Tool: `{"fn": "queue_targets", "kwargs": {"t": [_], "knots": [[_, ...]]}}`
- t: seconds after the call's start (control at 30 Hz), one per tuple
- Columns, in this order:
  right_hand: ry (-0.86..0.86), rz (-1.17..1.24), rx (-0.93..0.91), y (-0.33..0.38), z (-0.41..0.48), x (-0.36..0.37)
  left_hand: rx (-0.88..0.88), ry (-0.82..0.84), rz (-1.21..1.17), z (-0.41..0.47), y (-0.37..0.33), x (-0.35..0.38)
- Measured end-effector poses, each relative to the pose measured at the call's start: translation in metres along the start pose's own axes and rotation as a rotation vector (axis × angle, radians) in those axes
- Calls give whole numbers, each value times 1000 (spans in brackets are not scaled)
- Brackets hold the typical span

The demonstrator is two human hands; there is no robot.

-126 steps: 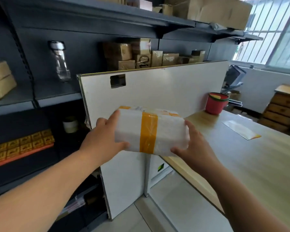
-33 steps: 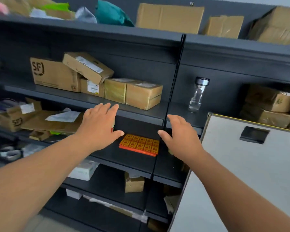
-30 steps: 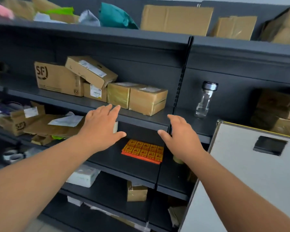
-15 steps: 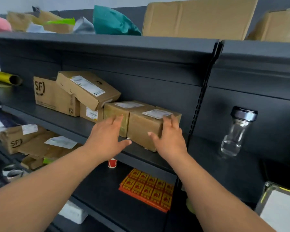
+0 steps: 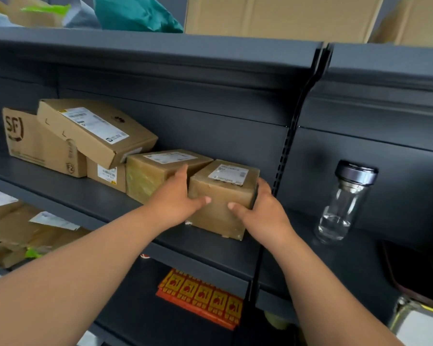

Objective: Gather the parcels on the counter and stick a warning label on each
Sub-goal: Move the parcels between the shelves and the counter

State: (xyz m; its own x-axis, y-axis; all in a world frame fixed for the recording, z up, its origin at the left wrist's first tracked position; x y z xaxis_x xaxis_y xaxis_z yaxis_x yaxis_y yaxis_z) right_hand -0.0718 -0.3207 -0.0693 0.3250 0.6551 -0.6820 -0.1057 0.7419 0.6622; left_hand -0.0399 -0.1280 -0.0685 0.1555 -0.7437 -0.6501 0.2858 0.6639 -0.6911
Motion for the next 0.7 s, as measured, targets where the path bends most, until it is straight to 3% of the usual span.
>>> {"fn": "queue_targets", "kwargs": {"t": [0.2, 0.7], "knots": [[-3, -28, 43, 8, -13, -3, -51, -16, -97, 1, -11, 8], [-238, 33, -123, 64, -191, -25, 204, -162, -235, -167, -17, -58]]}}
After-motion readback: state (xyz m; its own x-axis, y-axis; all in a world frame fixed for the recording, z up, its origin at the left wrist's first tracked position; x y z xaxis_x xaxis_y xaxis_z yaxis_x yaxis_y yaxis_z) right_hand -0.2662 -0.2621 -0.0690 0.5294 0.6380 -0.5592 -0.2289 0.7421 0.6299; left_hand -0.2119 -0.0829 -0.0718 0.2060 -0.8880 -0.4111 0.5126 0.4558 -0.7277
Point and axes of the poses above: each hand's wrist, its own z-axis towards the middle knuckle, its own x-axis out of the palm, y = z × x, the point moved 1 cm from there along z, towards the middle knuckle, and after that the axes turned 2 degrees about -z, right-handed, at the moved point
